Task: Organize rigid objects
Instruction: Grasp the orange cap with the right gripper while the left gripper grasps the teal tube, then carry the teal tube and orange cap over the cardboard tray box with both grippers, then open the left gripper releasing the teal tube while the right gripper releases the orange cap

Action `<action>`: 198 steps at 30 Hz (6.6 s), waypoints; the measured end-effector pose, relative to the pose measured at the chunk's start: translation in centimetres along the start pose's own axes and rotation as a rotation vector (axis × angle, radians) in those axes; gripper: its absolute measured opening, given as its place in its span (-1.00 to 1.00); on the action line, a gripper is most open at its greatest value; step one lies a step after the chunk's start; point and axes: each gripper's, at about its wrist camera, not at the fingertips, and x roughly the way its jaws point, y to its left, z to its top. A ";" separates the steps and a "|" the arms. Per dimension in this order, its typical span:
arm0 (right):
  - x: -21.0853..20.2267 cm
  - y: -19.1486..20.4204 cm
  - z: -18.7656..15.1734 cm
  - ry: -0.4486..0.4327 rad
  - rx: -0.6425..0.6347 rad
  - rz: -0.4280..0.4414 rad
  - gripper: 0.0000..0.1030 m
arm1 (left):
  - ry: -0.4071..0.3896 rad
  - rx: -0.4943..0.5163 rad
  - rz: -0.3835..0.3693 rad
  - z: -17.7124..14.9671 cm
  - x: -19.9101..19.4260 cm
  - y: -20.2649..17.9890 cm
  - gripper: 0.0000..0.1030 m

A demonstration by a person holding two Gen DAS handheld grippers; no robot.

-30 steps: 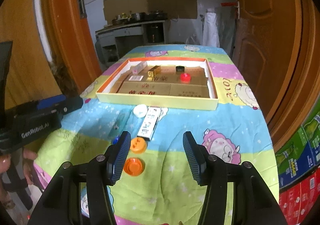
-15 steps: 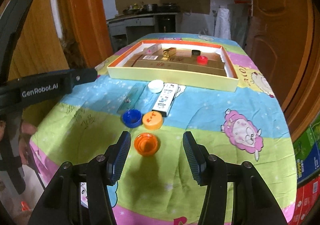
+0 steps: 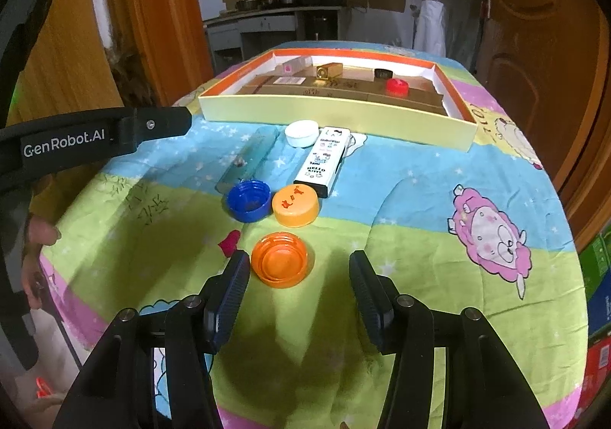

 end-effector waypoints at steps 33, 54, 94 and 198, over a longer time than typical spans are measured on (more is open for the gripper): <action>-2.0 -3.5 0.1 -0.073 0.077 -0.003 -0.41 | 0.135 -0.030 0.035 0.4 7.5 -3.4 -0.16; -2.6 -5.8 1.5 -0.106 0.155 -0.014 -0.41 | 0.041 -0.026 0.024 1.9 4.2 -3.4 -0.57; -0.6 -7.1 13.1 -0.241 0.112 -0.031 -0.41 | -0.062 -0.073 0.010 9.4 4.6 -1.0 -0.57; 14.9 -9.1 17.9 -0.015 0.112 -0.006 -0.39 | 0.086 -0.067 -0.039 11.7 17.2 0.8 -0.33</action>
